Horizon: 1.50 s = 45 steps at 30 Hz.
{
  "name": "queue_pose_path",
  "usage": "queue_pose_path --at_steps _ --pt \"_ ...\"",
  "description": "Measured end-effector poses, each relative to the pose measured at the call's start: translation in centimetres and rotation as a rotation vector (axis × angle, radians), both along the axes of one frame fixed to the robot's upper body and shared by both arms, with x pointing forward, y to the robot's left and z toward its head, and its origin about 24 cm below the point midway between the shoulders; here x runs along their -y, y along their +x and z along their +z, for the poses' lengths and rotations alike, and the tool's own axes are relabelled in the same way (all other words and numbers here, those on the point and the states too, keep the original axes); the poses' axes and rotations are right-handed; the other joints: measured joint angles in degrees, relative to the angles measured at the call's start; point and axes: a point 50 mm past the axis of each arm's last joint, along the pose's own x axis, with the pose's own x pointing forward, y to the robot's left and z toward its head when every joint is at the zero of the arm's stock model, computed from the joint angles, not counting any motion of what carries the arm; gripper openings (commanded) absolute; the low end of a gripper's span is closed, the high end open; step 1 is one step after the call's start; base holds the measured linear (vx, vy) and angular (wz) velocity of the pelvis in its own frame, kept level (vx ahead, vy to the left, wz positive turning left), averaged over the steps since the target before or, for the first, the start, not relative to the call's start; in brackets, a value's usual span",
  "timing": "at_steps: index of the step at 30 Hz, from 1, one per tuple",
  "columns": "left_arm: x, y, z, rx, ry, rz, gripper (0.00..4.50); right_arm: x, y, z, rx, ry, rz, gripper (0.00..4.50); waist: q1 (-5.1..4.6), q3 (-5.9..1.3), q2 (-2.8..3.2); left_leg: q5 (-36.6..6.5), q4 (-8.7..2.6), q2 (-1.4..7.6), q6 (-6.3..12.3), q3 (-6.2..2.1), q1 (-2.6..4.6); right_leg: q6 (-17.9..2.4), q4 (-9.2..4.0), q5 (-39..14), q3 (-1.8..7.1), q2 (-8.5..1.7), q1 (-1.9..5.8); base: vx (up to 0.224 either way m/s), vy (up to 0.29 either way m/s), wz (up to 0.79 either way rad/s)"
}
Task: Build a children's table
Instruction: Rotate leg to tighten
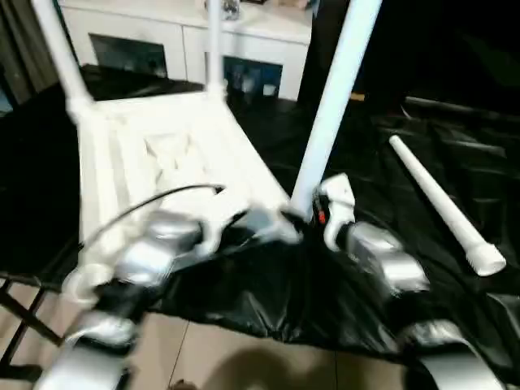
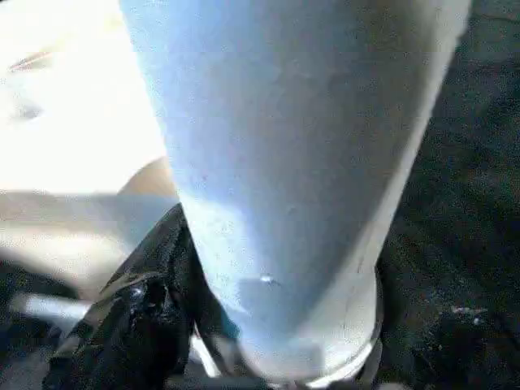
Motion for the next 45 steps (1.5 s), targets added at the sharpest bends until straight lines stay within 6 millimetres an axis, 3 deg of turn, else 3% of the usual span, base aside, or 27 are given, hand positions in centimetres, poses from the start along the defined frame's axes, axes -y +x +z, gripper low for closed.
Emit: queue_pose_path --at_steps 2,3,4,7,10,15,29,34,45 --pt "0.2 0.0 0.0 0.003 -0.001 0.01 0.0 -0.1 0.1 0.0 -0.001 0.002 -0.024 2.64 0.04 -0.03 0.07 0.0 -0.02 0.0 0.0 0.0 -0.01 0.0 0.0 0.0 0.0 0.0 0.0 0.0 0.0 0.0" --pt "0.3 0.1 0.0 0.003 -0.004 0.017 0.0 -0.3 0.1 0.0 0.003 0.01 -0.044 3.2 0.06 -0.06 0.13 0.0 -0.04 0.0 0.0 0.0 0.0 0.0 0.02 0.01 0.0 0.0 0.0 0.0 0.0 0.0" --pt "0.2 0.1 0.0 0.004 -0.006 0.017 0.0 -0.4 0.1 0.0 0.008 0.016 -0.054 3.34 0.06 -0.08 0.16 0.0 -0.07 0.0 0.0 0.0 -0.01 0.0 0.02 0.01 0.0 0.0 -0.01 0.0 0.0 0.0" --pt "0.3 0.1 0.0 0.003 -0.007 0.014 0.0 -0.7 0.1 0.0 0.02 0.036 -0.058 3.4 0.06 -0.13 0.31 0.0 -0.1 0.01 0.0 0.0 -0.05 0.0 0.03 0.01 0.0 0.0 -0.02 0.0 0.0 0.0" --pt "0.1 0.0 0.1 0.004 -0.006 0.006 0.0 -0.7 0.1 0.1 0.026 0.045 -0.043 3.79 0.04 -0.11 0.37 0.0 -0.13 0.01 0.0 0.01 -0.04 0.0 0.02 0.0 0.0 0.01 -0.05 0.0 0.0 0.0" --pt "-1.0 -0.4 0.2 0.026 0.01 -0.042 0.0 0.0 -0.5 0.3 0.053 -0.002 0.137 4.21 0.04 -0.08 0.37 0.0 -0.18 0.02 0.0 0.02 -0.06 0.01 0.01 0.0 -0.01 0.02 -0.09 0.0 0.0 0.0" --pt "-3.8 -2.3 0.9 -0.037 0.007 -0.302 0.0 1.8 -3.5 1.0 0.046 -0.038 0.634 4.21 1.03 0.07 0.1 -0.05 -0.23 0.02 0.06 0.06 -0.26 -0.13 -0.05 -0.06 0.0 0.01 -0.19 0.0 0.0 0.0" --pt "-4.2 -2.6 1.0 -0.06 0.004 -0.353 0.0 2.2 -3.9 1.2 0.024 -0.051 0.718 3.65 1.34 0.14 -0.03 -0.05 -0.19 0.03 0.06 0.06 -0.26 -0.16 -0.03 -0.04 0.0 0.01 -0.19 0.0 0.0 0.0" --pt "-4.7 -2.9 1.1 -0.079 0.01 -0.393 0.0 2.3 -4.1 1.3 0.016 -0.089 0.791 3.02 1.57 0.13 -0.11 -0.05 -0.14 0.03 0.06 0.06 -0.27 -0.18 0.0 -0.03 0.0 0.01 -0.16 0.0 0.0 0.0"
